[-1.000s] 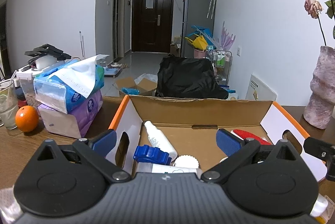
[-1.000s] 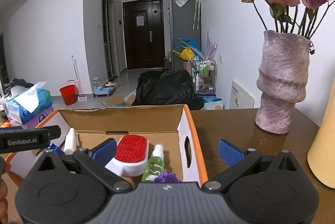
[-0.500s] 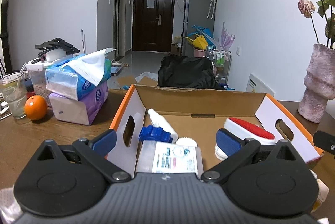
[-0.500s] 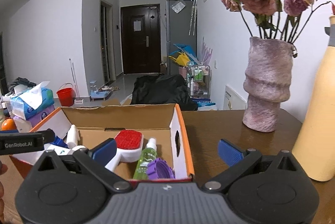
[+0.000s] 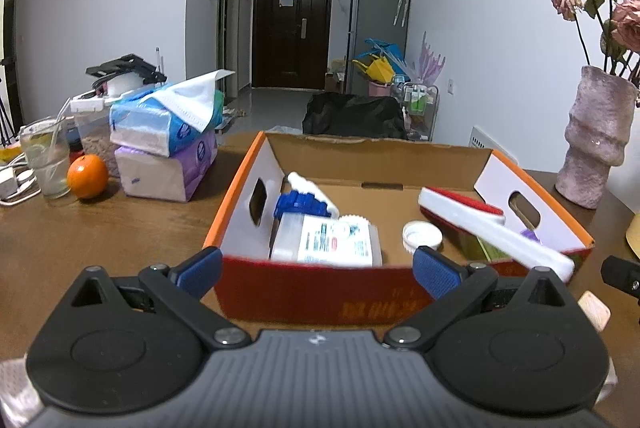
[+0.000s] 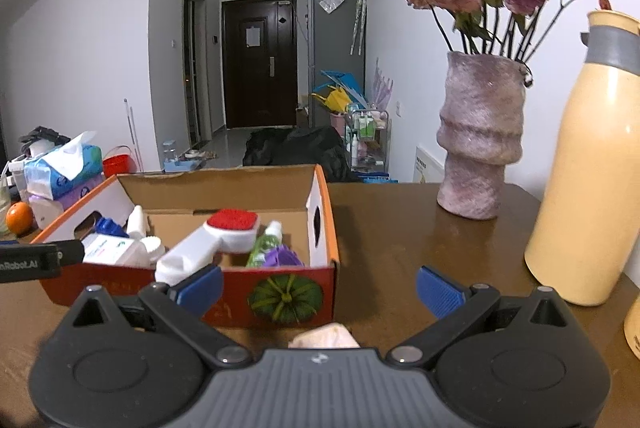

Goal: Organize rigid objects
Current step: 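Withdraw both open grippers from the box toward the tape roll and charger cube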

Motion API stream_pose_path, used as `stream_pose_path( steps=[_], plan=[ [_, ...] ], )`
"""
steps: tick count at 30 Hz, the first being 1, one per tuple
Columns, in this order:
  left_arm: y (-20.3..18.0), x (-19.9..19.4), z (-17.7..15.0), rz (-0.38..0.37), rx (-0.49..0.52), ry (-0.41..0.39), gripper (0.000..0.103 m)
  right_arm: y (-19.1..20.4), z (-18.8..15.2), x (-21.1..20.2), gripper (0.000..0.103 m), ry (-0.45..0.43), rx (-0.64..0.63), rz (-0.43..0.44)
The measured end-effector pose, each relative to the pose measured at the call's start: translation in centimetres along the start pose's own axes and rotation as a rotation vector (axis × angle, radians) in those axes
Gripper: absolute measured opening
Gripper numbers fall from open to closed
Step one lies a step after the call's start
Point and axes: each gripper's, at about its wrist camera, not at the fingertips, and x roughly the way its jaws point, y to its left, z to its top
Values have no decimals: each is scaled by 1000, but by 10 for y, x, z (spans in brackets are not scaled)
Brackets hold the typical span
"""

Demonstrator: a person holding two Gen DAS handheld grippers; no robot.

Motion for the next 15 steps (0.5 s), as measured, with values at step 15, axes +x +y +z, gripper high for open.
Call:
stream_pose_path(
  steps=[15],
  plan=[
    [4,-38,-35,-18,28,48,103,5,-43,-37,103,76,-1,-18]
  ],
)
